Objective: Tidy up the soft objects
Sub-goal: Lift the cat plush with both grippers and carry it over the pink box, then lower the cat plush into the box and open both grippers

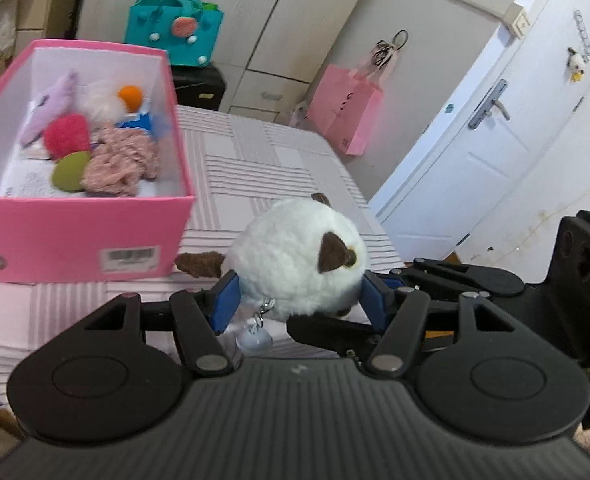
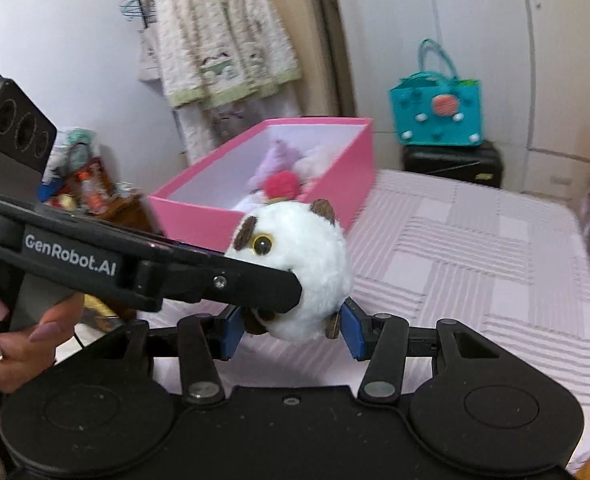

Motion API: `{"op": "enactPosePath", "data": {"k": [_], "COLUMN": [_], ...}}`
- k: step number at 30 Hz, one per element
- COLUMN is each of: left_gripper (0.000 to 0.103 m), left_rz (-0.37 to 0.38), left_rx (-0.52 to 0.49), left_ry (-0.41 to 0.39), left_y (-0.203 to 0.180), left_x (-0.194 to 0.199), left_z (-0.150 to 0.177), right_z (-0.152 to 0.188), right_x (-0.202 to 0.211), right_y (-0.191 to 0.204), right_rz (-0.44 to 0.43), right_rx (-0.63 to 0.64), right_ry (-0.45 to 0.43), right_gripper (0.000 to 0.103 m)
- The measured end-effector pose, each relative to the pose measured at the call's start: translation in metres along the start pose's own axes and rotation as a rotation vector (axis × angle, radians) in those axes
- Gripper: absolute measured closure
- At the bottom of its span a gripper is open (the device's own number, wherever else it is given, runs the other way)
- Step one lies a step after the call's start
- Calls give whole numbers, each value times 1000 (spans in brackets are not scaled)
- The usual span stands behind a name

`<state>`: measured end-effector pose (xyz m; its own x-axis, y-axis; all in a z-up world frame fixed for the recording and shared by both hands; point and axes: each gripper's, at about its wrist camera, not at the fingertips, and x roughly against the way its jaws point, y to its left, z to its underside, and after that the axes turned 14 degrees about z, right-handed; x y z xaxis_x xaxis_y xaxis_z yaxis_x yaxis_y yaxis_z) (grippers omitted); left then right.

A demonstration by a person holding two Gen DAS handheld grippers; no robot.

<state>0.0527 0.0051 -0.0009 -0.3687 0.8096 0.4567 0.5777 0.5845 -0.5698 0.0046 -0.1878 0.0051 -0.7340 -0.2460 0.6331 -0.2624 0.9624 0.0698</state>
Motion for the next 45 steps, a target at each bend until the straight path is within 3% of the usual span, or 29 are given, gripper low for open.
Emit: {"op": "enactPosePath", "data": {"k": [8, 14, 17, 24, 30, 35, 40, 45], "left_gripper": [41, 41, 41, 41, 41, 41, 41, 50], "left_rz": [-44, -44, -61, -99, -113, -118, -127, -142], "left_rx": [-13, -35, -59, -61, -15, 46, 112, 210], "left_ry": [-35, -150, -199, -228, -241, -217, -184, -139], "left_y": [6, 13, 17, 46, 85, 123, 157, 185], "left_x": [44, 69, 76, 73, 54, 27, 5, -11], "left_z": [-4, -21, -31, -74, -103, -123, -140, -149], "right_z": [-22, -56, -74, -114, -137, -156, -161, -160], "right_x": [0, -3, -13, -55, -102, -145, -181, -205], "right_y": [30, 46, 51, 56, 60, 48, 48, 47], "right_rz": [-48, -42, -42, -41, 15, -9, 28, 60], "right_rx": [37, 112, 166, 226, 356, 335, 366, 388], "right_ry": [-57, -162, -180, -221, -206, -120, -90, -62], "right_gripper": [48, 48, 48, 48, 49, 49, 50, 52]}}
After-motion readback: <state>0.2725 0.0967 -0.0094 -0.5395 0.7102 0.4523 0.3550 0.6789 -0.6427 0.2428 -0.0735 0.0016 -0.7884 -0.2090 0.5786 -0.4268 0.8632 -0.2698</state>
